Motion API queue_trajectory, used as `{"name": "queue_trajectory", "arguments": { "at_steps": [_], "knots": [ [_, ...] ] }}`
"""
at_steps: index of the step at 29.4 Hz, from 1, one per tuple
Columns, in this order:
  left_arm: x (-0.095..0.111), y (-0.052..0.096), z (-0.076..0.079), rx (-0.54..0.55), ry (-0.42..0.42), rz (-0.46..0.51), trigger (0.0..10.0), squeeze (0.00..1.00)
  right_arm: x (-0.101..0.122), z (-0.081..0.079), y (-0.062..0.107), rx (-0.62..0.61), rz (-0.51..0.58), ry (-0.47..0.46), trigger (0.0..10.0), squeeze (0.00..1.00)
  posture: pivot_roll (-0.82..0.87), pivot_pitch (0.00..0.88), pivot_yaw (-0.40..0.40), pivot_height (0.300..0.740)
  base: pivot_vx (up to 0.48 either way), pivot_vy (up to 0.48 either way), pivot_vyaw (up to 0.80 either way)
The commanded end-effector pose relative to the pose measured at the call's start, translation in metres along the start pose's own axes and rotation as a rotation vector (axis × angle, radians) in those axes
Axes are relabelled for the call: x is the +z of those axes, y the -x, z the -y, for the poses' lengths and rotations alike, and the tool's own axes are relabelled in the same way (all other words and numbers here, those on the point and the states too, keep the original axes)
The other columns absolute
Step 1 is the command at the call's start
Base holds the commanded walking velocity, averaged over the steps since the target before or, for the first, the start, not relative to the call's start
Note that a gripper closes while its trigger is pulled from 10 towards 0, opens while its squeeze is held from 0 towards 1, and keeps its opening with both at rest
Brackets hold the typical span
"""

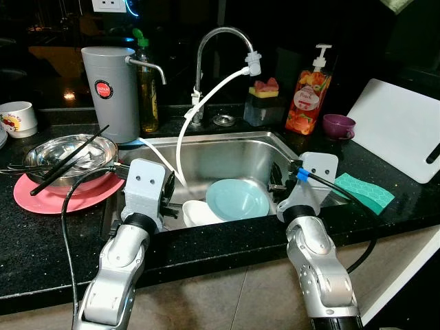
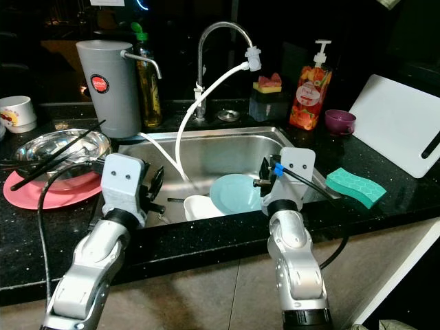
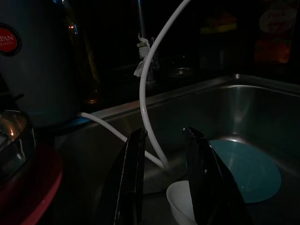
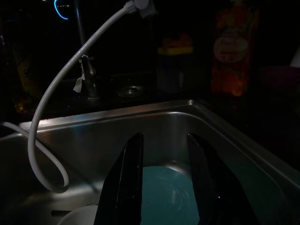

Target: Kitchen organization

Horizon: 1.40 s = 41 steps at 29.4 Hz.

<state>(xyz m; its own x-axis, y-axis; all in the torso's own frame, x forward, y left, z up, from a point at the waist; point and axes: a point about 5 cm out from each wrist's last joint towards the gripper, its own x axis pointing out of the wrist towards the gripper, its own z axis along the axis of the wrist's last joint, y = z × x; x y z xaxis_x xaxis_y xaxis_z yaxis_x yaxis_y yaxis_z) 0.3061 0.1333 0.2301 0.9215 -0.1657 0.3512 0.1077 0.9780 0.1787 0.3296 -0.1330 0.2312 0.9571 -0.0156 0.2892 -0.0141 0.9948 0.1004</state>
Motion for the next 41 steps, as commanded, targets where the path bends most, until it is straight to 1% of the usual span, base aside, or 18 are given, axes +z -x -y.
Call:
{"name": "queue_trajectory", "arguments": {
  "at_steps": [1,6,10,18,21,26,32,37,41],
  "knots": [
    [0.001,-0.002,0.002,-0.005,0.007,0.006,10.0,0.00,-0.001,-0.001,-0.001,0.006,-0.009,0.002,10.0,0.00,0.12,0.079,-0.070,0.740,0.000,0.000,0.00],
    [0.000,-0.001,0.004,-0.010,0.009,0.004,10.0,0.00,-0.003,0.002,0.000,-0.001,-0.015,0.004,10.0,0.00,0.13,0.076,-0.069,0.740,0.000,0.000,0.00],
    [-0.001,-0.001,0.002,-0.010,0.001,-0.001,10.0,0.00,-0.002,-0.003,-0.001,0.008,-0.012,-0.002,10.0,0.00,0.13,0.073,-0.072,0.740,0.000,0.000,0.00],
    [0.000,0.000,0.002,-0.008,-0.002,0.001,10.0,0.00,-0.003,-0.003,-0.001,0.016,-0.014,-0.004,10.0,0.00,0.14,0.067,-0.073,0.740,0.000,0.000,0.00],
    [-0.002,0.001,0.001,-0.008,-0.004,-0.003,10.0,0.00,-0.004,-0.006,-0.001,0.021,-0.015,-0.008,10.0,0.00,0.14,0.064,-0.077,0.740,0.000,0.000,0.00],
    [0.000,0.000,0.001,0.001,-0.003,0.004,10.0,0.00,-0.003,-0.009,-0.002,0.034,-0.013,-0.008,10.0,0.00,0.14,0.067,-0.077,0.740,0.000,0.000,0.00],
    [-0.001,0.003,0.000,0.011,-0.003,0.000,10.0,0.00,-0.004,-0.003,-0.001,0.017,-0.020,-0.007,10.0,0.00,0.15,0.078,-0.078,0.740,0.000,0.000,0.00],
    [-0.001,0.002,-0.003,0.015,-0.011,-0.001,10.0,0.00,-0.004,-0.007,-0.001,0.023,-0.019,-0.012,10.0,0.00,0.15,0.084,-0.076,0.740,0.000,0.000,0.00],
    [0.000,0.002,-0.003,0.014,-0.013,0.001,10.0,0.00,-0.005,-0.006,-0.002,0.020,-0.020,-0.013,10.0,0.00,0.15,0.083,-0.076,0.740,0.000,0.000,0.00]
  ]
}}
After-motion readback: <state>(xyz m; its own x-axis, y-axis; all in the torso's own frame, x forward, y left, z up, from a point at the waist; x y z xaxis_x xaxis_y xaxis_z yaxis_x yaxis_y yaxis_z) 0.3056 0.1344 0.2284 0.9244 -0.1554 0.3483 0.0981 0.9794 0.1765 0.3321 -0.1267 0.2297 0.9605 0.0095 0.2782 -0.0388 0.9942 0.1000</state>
